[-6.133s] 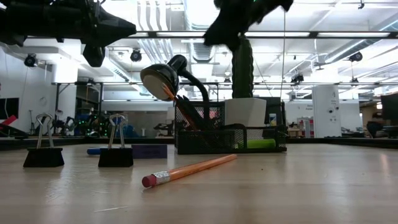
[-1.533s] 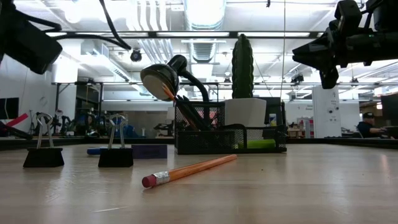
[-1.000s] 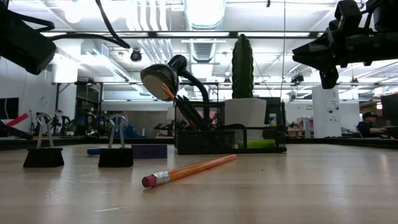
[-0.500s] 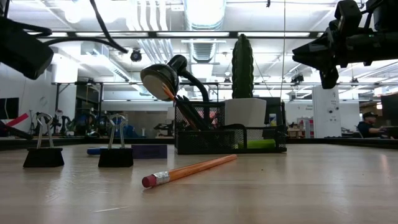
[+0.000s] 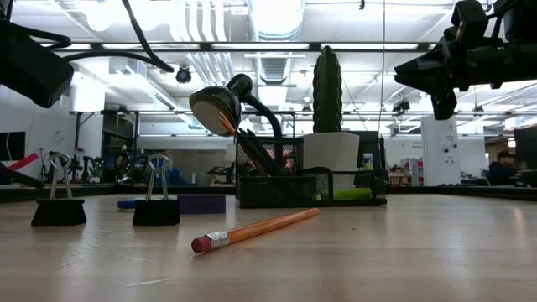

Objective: Pick and place office supplies into organizer
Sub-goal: Put the black binder clip into the desk organizer

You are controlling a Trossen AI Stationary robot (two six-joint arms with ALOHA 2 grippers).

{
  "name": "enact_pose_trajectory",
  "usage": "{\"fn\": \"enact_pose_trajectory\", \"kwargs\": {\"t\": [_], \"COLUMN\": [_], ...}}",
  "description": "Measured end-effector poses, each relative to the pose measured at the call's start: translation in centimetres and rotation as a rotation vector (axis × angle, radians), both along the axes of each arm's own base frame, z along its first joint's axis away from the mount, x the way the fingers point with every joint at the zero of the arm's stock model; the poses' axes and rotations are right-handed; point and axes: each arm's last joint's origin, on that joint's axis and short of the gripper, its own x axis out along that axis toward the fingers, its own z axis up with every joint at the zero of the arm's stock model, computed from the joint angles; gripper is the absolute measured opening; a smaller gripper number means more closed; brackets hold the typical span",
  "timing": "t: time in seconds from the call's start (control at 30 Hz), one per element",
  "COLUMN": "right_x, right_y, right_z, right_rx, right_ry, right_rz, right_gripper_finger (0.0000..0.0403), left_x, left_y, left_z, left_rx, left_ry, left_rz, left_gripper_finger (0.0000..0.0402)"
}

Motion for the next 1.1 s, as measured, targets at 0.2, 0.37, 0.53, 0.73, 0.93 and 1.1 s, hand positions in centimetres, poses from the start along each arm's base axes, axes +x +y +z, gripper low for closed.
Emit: {"fn": "enact_pose_trajectory", "kwargs": {"t": [0.2,0.37,0.53,0.73,0.93,1.1], "right_x": [0.0,0.0,0.0,0.0,0.0,0.0], "right_y": [0.0,0.0,0.0,0.0,0.0,0.0], "right_z": [0.0,0.0,0.0,0.0,0.0,0.0], "right_rx": [0.0,0.0,0.0,0.0,0.0,0.0], "right_ry": [0.0,0.0,0.0,0.0,0.0,0.0], "right_rz": [0.0,0.0,0.0,0.001,0.0,0.0], "right_gripper_finger": [0.0059,0.0059,0.0059,0.0059,0.0059,0.0059], "left_x": [-0.1,-0.2,-0.2,-0.2,-0.1,-0.2], "left_y": [0.1,0.1,0.1,0.2,0.0,0.1], "left_z": [-0.3,-0.4,-0.5,-0.5,-0.4,0.5], "left_rx": [0.003,0.005,0.006,0.01,-0.006,-0.04], "left_ry": [0.001,0.003,0.003,-0.002,-0.028,-0.054], "left_rz": [0.0,0.0,-0.001,-0.011,-0.057,-0.068], "left_gripper_finger": [0.0127,0.0108,0.0058,0.0005,0.0002,0.0001]}}
